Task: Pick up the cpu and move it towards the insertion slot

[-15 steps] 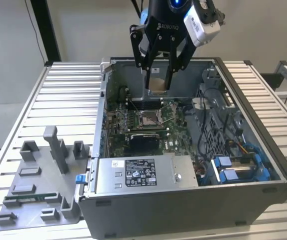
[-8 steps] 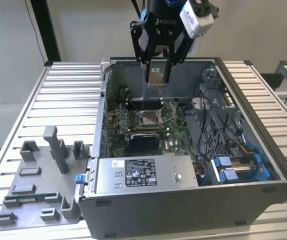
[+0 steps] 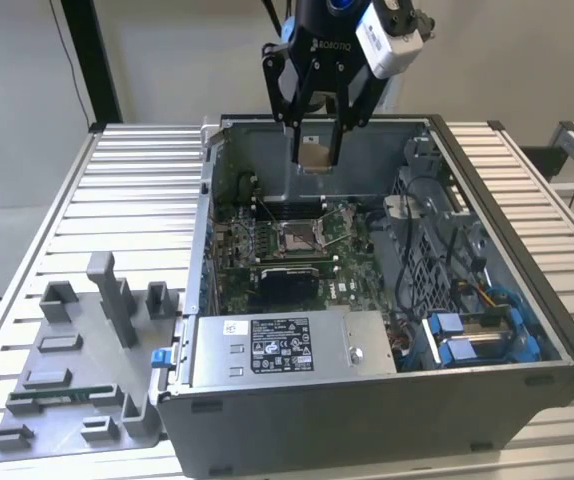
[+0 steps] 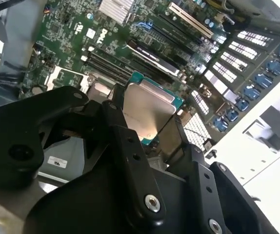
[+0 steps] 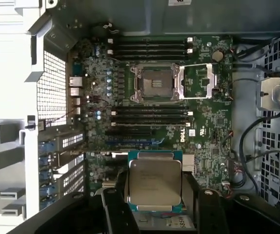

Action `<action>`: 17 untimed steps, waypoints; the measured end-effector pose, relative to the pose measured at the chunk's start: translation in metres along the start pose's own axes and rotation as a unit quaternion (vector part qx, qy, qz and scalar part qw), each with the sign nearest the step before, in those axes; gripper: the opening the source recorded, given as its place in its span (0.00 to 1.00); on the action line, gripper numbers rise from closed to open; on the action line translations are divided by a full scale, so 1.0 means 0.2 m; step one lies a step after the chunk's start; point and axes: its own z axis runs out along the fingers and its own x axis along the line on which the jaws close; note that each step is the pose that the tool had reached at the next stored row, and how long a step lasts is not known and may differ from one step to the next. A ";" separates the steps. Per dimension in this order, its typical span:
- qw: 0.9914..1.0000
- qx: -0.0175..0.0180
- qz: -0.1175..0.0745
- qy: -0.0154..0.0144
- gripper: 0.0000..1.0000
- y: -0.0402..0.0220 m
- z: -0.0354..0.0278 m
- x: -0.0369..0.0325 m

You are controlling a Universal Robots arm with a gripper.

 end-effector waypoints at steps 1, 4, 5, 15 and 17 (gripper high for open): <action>1.000 0.000 0.004 0.000 0.00 0.001 0.002 -0.001; 1.000 0.000 0.008 0.000 0.00 0.023 0.007 0.000; 1.000 0.000 0.009 0.000 0.00 0.032 0.008 0.000; 1.000 -0.001 0.013 0.000 0.00 0.110 0.027 -0.020; 1.000 -0.001 0.013 0.000 0.00 0.132 0.031 -0.027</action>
